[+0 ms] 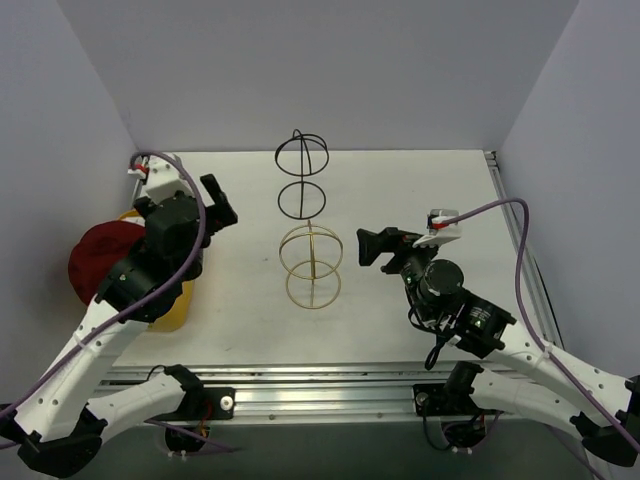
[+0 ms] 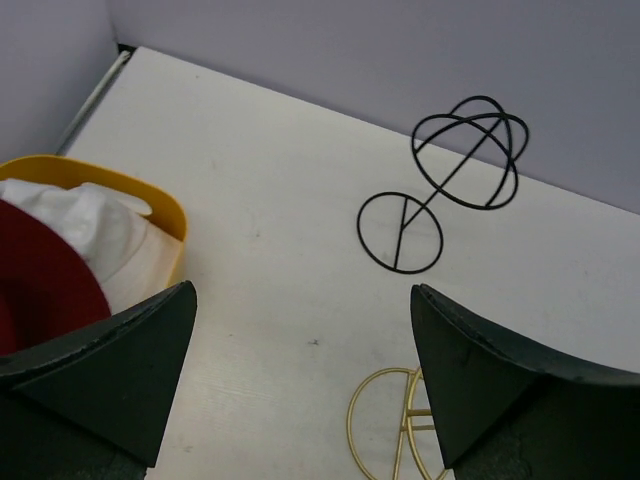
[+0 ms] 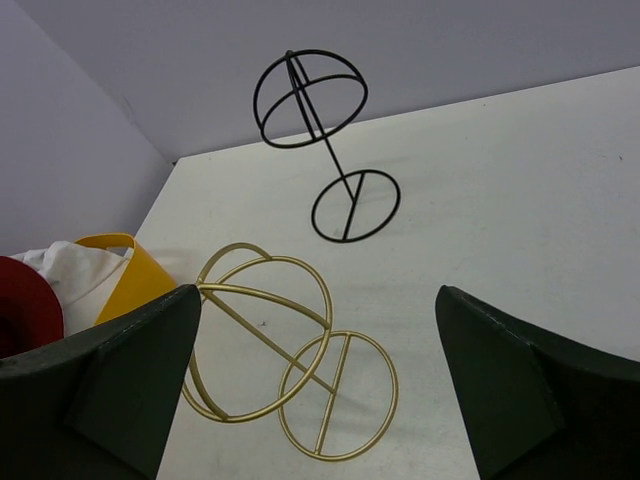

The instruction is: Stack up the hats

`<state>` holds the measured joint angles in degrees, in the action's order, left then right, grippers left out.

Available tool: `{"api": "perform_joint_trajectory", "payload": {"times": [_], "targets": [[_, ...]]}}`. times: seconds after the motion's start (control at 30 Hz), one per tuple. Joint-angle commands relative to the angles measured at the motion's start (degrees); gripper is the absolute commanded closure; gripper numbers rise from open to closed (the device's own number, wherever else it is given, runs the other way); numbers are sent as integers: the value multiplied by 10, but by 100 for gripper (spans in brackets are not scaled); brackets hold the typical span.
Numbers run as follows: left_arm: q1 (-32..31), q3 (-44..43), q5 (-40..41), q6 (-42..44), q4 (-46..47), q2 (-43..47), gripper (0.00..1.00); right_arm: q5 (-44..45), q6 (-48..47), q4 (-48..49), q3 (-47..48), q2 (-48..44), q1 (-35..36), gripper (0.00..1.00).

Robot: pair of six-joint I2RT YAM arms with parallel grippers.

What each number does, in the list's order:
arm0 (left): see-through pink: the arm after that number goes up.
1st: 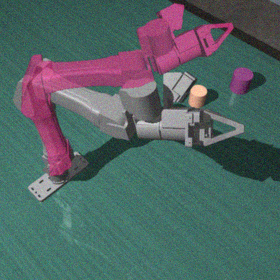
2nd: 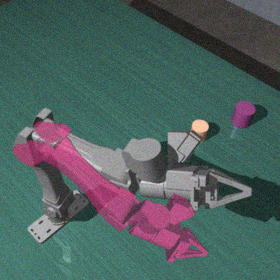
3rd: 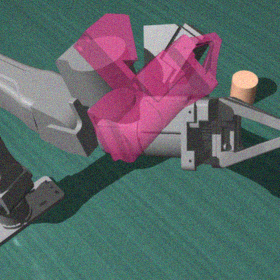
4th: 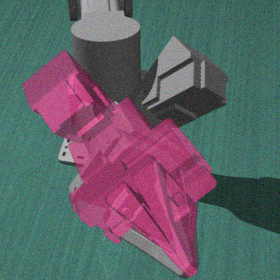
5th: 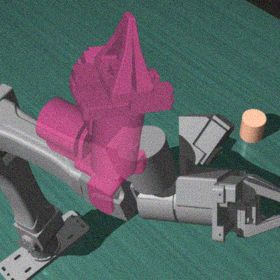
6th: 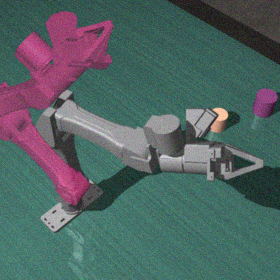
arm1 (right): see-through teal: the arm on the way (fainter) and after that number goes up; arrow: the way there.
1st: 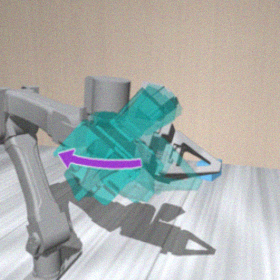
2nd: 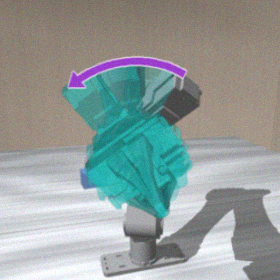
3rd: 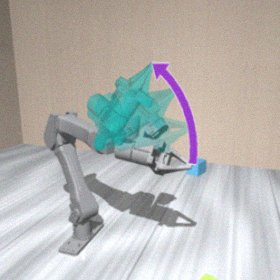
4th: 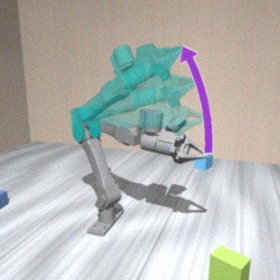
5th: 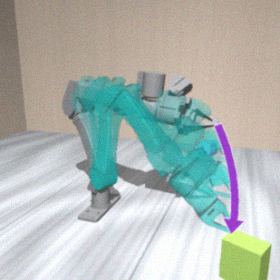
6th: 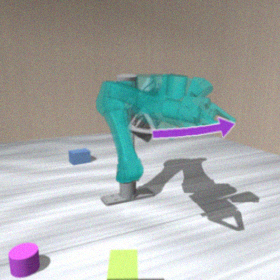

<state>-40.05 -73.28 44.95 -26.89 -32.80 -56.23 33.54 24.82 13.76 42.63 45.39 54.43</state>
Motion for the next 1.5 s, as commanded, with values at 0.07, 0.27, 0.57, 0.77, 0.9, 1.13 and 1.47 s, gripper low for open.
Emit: {"api": "perform_joint_trajectory", "payload": {"times": [0.07, 0.27, 0.57, 0.77, 0.9, 1.13, 1.47], "targets": [[124, -92, 32, -14, -172, -26, 1, -3, -14, 56, -17, 2, 1, 1], [253, -81, -6, -3, -246, -44, 10, -26, -24, 51, 0, 54, 0, 2], [354, 11, -57, 20, -228, -51, 25, -43, -25, 26, 30, 101, 1, 2], [377, 23, -75, 35, -208, -83, 31, -38, -29, 32, 24, 94, 1, 2], [386, 28, -77, 44, -199, -97, 34, -39, -33, 32, 23, 88, 1, 2], [398, 30, -93, 51, -189, -121, 49, -34, -35, 29, 20, 81, 1, 3], [398, -20, -111, 65, -215, -100, 98, -33, -37, 26, 22, 81, 1, 3]]}}
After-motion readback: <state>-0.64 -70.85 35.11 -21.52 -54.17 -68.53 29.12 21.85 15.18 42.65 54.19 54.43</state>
